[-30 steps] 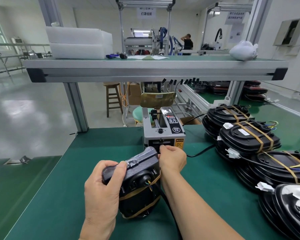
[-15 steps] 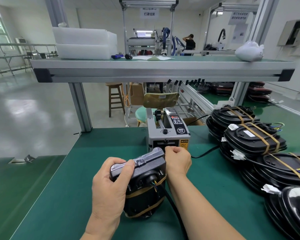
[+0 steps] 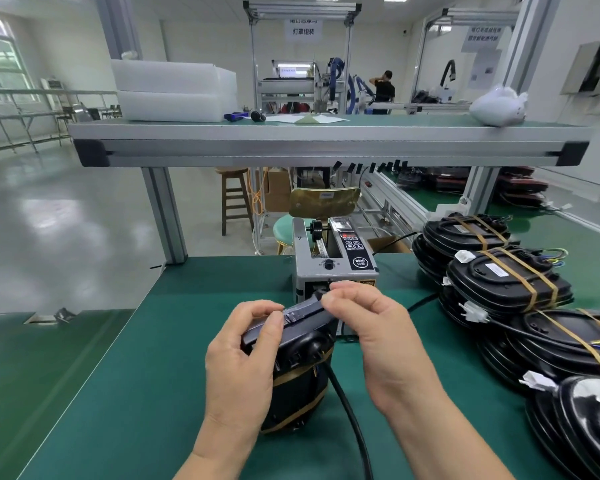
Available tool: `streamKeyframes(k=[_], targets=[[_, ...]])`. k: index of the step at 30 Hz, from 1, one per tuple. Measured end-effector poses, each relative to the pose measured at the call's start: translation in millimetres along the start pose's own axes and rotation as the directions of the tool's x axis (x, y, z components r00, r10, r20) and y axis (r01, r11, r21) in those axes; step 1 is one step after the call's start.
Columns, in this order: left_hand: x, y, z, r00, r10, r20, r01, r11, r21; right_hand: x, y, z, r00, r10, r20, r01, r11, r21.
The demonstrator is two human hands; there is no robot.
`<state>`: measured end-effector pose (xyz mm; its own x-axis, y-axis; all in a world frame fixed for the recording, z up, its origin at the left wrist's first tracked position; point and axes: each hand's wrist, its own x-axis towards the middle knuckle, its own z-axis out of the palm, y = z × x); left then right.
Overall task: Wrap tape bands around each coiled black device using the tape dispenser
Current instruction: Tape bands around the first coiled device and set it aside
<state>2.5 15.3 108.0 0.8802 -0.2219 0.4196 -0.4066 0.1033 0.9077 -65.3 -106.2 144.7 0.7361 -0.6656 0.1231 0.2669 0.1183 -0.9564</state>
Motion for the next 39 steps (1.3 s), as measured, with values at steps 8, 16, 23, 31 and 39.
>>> streamKeyframes(k=[8, 16, 23, 31, 39], targets=[[-8.1, 4.5, 4.2, 0.999, 0.003, -0.042, -0.002, 1.000, 0.018, -23.5, 21.6, 14.7, 0.962, -0.254, -0.095, 0.192, 0.886, -0.421], [-10.6, 6.6, 3.7, 0.998, -0.018, -0.060, 0.018, 1.000, -0.014, -26.7, 29.3, 20.6, 0.947, -0.291, -0.136, 0.206, 0.875, -0.439], [-7.9, 3.9, 3.3, 0.993, -0.062, -0.099, 0.057, 0.997, -0.053, -29.2, 29.8, 22.6, 0.945, -0.302, -0.125, 0.221, 0.871, -0.439], [-7.7, 3.9, 2.0, 0.995, -0.038, -0.090, 0.032, 0.998, -0.061, -28.0, 32.0, 25.8, 0.954, -0.263, -0.144, 0.205, 0.923, -0.326], [-5.6, 0.9, 0.9, 0.994, -0.033, -0.104, 0.030, 0.999, -0.038, -31.5, 27.0, 30.3, 0.952, -0.274, -0.132, 0.226, 0.927, -0.299]])
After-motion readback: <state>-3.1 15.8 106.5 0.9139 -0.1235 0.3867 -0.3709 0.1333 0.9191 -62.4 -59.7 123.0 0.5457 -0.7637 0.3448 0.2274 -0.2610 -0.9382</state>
